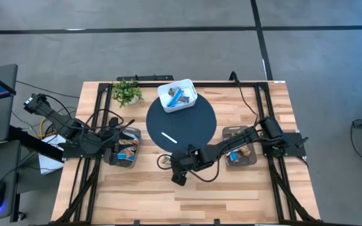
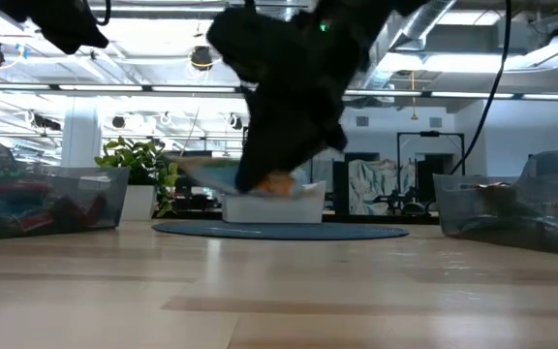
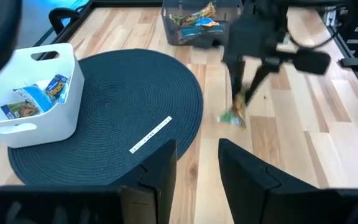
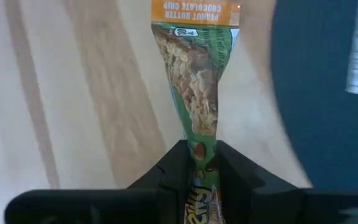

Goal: Pick and place Granola Bars by type
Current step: Put the yellow granola bar into the right black bin

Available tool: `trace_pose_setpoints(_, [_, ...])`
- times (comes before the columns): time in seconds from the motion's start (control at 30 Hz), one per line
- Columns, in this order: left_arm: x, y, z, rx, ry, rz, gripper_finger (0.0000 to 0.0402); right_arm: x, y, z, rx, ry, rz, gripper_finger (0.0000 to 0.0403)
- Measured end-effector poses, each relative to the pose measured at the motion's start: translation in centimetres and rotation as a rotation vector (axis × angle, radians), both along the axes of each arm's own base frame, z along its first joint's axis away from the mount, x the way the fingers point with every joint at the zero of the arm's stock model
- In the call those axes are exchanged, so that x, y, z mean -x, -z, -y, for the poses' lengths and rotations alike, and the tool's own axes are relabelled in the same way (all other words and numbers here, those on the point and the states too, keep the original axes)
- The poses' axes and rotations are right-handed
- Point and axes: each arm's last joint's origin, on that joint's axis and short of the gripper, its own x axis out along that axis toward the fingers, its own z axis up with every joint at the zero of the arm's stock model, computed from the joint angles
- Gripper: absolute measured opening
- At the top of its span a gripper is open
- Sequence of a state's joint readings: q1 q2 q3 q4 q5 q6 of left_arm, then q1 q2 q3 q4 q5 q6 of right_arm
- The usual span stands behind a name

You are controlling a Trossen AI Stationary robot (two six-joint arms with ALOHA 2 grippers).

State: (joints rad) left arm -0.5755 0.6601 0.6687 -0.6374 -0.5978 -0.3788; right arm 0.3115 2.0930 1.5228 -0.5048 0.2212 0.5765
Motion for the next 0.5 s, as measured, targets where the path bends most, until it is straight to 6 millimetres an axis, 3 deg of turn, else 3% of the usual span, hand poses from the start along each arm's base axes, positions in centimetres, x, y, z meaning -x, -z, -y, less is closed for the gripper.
trace_pose_setpoints(0.27, [0.0, 0.1, 0.0, 0.000, -0.013, 0.001, 0.0112, 2.4, -4.6, 1.0, 0.101, 0.033, -0.081, 0.0055])
trace_pose_setpoints(0.5, [-0.1, 0.2, 0.0, 0.004, -0.029, -0.007, 0.0112, 8.2, -9.2, 2.4, 0.257, 0.158, -0.238, 0.0055])
